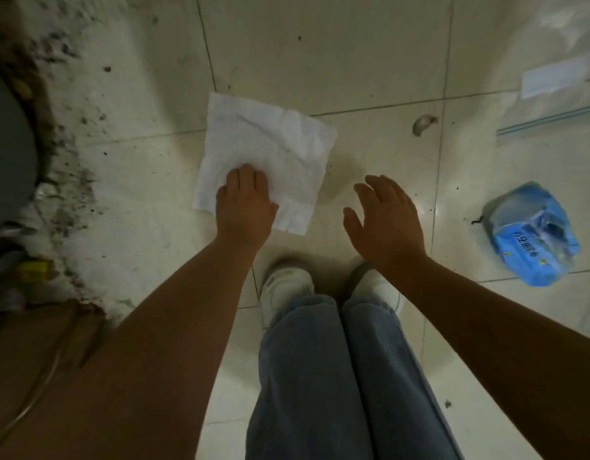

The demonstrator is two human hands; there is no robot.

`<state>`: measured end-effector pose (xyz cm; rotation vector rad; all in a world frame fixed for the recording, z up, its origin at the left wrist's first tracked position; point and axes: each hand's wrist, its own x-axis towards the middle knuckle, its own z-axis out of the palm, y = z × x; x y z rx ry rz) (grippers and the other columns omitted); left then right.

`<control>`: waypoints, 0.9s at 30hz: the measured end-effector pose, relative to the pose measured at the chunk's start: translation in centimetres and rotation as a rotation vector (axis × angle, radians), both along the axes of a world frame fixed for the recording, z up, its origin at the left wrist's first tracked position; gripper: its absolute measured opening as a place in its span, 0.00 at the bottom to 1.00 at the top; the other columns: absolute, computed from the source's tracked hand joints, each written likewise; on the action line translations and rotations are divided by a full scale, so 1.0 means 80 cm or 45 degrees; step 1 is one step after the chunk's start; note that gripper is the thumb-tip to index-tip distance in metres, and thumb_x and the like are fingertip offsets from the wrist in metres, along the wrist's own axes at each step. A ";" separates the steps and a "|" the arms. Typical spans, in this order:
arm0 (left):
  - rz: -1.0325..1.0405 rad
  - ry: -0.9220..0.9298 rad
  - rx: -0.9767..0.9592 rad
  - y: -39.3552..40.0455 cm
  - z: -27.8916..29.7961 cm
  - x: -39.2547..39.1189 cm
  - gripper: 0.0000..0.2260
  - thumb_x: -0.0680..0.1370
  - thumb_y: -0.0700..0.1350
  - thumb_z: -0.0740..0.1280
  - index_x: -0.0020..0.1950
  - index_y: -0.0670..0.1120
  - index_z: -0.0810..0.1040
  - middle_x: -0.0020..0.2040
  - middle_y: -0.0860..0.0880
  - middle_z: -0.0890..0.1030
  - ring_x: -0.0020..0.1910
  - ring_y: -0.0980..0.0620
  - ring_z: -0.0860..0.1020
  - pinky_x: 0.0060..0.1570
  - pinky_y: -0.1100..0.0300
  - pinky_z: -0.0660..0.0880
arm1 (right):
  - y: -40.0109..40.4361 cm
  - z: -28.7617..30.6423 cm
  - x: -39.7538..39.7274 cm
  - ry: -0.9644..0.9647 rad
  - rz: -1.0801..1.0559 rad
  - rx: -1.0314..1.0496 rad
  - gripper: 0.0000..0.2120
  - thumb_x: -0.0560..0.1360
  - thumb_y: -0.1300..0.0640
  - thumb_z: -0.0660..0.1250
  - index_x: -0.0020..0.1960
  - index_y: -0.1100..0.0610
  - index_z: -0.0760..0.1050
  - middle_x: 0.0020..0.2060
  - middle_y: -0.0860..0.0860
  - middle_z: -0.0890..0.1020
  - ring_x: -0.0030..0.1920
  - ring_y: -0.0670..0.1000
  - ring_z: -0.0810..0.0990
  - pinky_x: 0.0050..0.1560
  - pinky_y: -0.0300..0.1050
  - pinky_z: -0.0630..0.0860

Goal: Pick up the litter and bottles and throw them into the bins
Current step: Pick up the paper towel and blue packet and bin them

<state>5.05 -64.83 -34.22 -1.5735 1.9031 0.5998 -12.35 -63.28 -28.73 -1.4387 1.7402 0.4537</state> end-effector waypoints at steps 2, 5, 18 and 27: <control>0.048 0.068 -0.048 0.016 -0.019 0.009 0.21 0.59 0.48 0.81 0.43 0.37 0.81 0.39 0.38 0.84 0.37 0.41 0.83 0.32 0.59 0.80 | 0.001 -0.015 0.006 -0.028 -0.030 -0.048 0.21 0.79 0.54 0.58 0.68 0.62 0.65 0.71 0.59 0.67 0.73 0.58 0.61 0.74 0.52 0.57; -0.017 0.178 -0.192 0.022 -0.033 0.017 0.09 0.69 0.44 0.73 0.36 0.37 0.80 0.34 0.39 0.83 0.33 0.42 0.83 0.30 0.60 0.79 | -0.005 -0.030 0.014 -0.097 -0.077 -0.172 0.18 0.77 0.59 0.62 0.64 0.66 0.70 0.66 0.63 0.72 0.69 0.62 0.67 0.70 0.54 0.63; -0.106 0.710 -0.415 0.012 0.014 -0.043 0.05 0.68 0.35 0.68 0.33 0.35 0.77 0.29 0.36 0.80 0.27 0.41 0.80 0.23 0.60 0.77 | 0.005 -0.027 -0.037 0.012 -0.304 -0.257 0.17 0.75 0.62 0.63 0.62 0.67 0.71 0.64 0.64 0.74 0.66 0.62 0.70 0.68 0.52 0.66; -0.385 1.011 -0.233 -0.005 0.051 -0.213 0.21 0.54 0.27 0.81 0.46 0.31 0.82 0.31 0.36 0.83 0.27 0.40 0.82 0.25 0.57 0.81 | 0.097 0.018 -0.216 0.572 -0.640 0.129 0.41 0.72 0.51 0.69 0.75 0.56 0.47 0.76 0.58 0.48 0.76 0.56 0.47 0.75 0.61 0.45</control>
